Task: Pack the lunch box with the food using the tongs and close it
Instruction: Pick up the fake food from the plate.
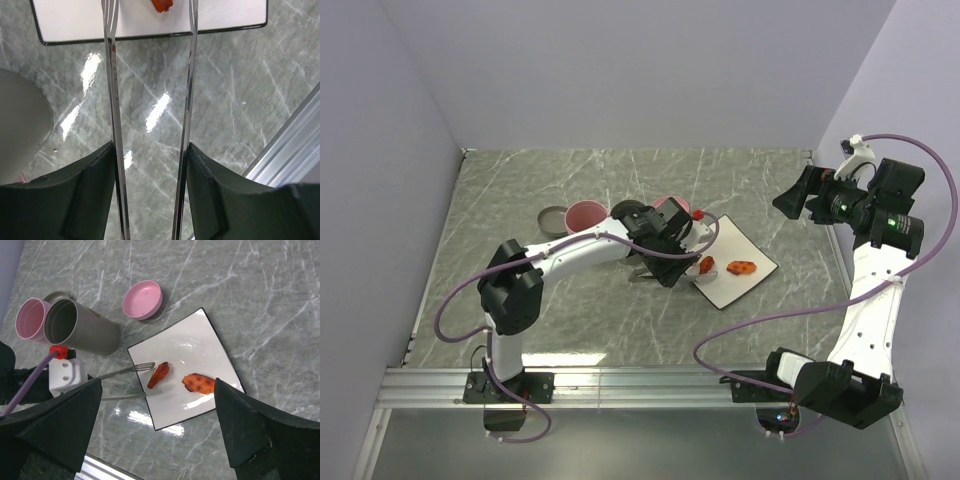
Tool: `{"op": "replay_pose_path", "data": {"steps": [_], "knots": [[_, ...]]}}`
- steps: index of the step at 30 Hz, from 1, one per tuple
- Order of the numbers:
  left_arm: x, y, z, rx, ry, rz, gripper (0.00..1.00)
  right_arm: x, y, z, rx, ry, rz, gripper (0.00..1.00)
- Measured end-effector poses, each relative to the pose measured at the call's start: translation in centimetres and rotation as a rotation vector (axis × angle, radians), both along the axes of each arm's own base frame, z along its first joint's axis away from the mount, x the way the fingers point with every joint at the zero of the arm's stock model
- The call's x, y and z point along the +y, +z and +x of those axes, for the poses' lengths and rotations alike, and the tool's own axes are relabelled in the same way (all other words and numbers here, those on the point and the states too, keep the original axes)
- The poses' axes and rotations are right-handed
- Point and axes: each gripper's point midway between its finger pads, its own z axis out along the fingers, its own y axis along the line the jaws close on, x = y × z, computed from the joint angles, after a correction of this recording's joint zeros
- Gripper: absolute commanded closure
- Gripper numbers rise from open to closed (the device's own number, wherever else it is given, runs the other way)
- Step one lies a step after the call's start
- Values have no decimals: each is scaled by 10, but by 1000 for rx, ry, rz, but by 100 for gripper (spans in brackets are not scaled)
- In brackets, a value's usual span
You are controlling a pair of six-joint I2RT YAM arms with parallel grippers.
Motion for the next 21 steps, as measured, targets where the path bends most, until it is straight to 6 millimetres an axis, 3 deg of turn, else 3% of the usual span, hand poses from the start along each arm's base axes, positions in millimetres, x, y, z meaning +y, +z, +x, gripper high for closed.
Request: {"op": "replay_pose_path", "data": {"steps": [14, 21], "knots": [[-19, -4, 8, -12, 12, 3, 47, 2, 1, -1, -2, 10, 7, 0], [-23, -4, 9, -7, 7, -1, 66, 2, 0, -1, 0, 12, 10, 0]]}}
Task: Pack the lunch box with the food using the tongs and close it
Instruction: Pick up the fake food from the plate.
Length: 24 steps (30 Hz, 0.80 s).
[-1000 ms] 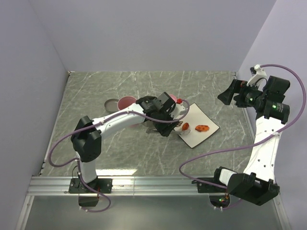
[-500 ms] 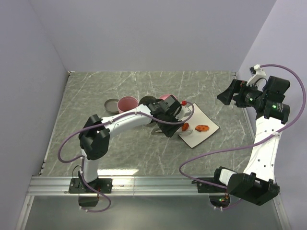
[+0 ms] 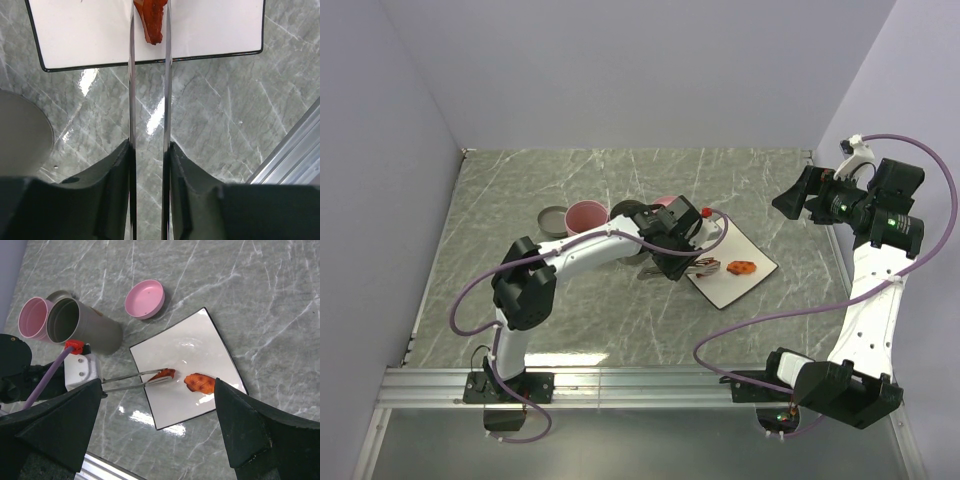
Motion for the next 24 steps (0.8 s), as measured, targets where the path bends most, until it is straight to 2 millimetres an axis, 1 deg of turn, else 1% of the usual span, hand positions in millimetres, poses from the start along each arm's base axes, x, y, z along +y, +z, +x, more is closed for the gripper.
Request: {"op": "replay_pose_path", "data": {"steps": [1, 4, 7, 10, 13, 18, 21, 22, 24], "knots": [[0, 0, 0, 0, -1, 0, 69, 0, 0, 0, 0, 0, 0, 0], [0, 1, 0, -2, -4, 1, 75, 0, 0, 0, 1, 0, 1, 0], [0, 5, 1, -1, -3, -2, 78, 0, 0, 0, 1, 0, 1, 0], [1, 14, -1, 15, -9, -28, 82, 0, 0, 0, 1, 1, 1, 0], [2, 36, 0, 28, -14, -86, 84, 1, 0, 0, 1, 3, 3, 0], [10, 92, 14, -25, 6, -211, 84, 2, 0, 0, -1, 11, 9, 0], [23, 126, 25, -67, 30, -280, 84, 3, 1, -1, 0, 14, 11, 0], [28, 134, 28, -78, 36, -294, 84, 3, 1, -1, 0, 15, 12, 0], [44, 150, 39, -106, 64, -319, 84, 3, 1, -1, 0, 16, 13, 0]]}}
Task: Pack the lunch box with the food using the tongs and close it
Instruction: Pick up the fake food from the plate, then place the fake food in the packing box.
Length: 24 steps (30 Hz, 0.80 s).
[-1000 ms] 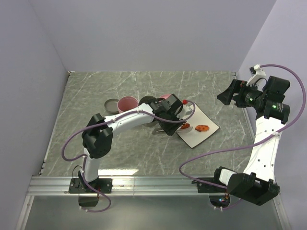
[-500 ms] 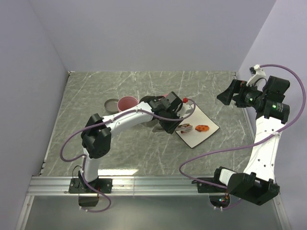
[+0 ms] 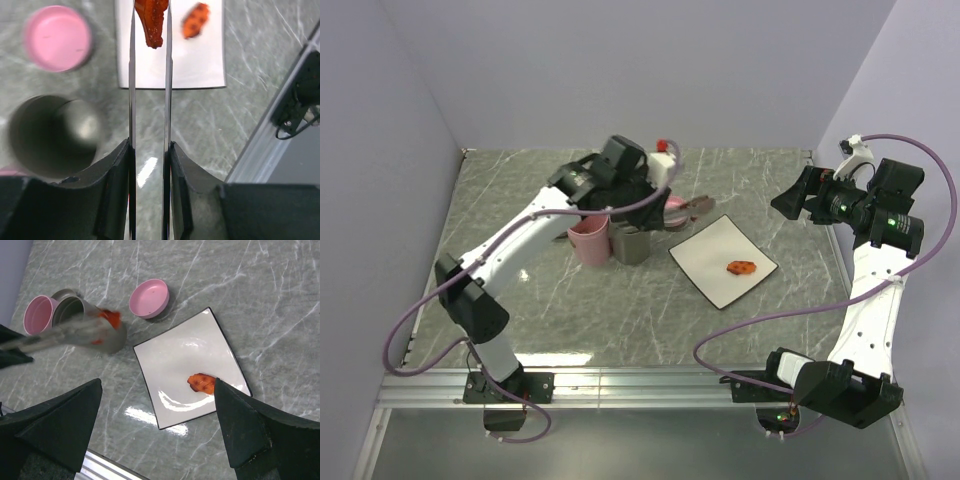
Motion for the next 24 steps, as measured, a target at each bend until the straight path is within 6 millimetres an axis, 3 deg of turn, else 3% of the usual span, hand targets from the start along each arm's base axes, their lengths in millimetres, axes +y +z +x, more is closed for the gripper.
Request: {"op": "replay_pose_path", "data": {"steps": [7, 12, 18, 24], "knots": [[72, 31, 33, -38, 149, -23, 83, 1, 0, 0, -1, 4, 3, 0], [106, 37, 36, -51, 198, -30, 83, 1, 0, 0, -2, 5, 4, 0], [133, 17, 32, -24, 232, 5, 81, 1, 0, 0, -2, 5, 4, 0], [148, -10, 25, 33, 252, 45, 78, 1, 0, 0, -2, 5, 4, 0]]}}
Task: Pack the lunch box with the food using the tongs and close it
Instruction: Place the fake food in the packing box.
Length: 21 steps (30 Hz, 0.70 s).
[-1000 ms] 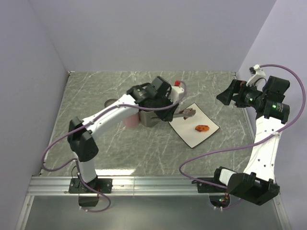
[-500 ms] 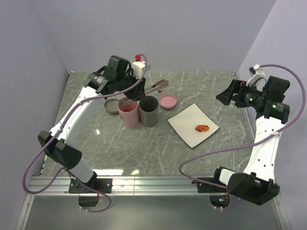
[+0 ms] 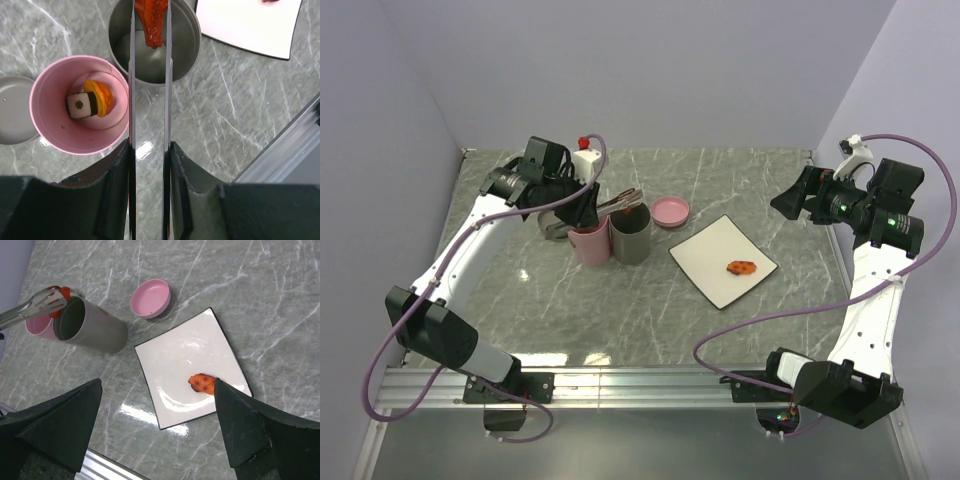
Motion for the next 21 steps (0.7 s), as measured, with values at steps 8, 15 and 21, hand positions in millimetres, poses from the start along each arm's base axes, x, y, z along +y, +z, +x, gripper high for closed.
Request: {"op": "replay_pose_path", "data": {"steps": [8, 15, 21], "knots": [[5, -9, -12, 7, -5, 8, 71, 0, -2, 0, 5, 0, 2, 0], [7, -3, -14, -27, -8, -3, 56, 0, -5, -1, 13, 0, 5, 0], [7, 0, -14, -42, -8, -10, 47, 0, -5, -1, 13, 0, 5, 0]]}}
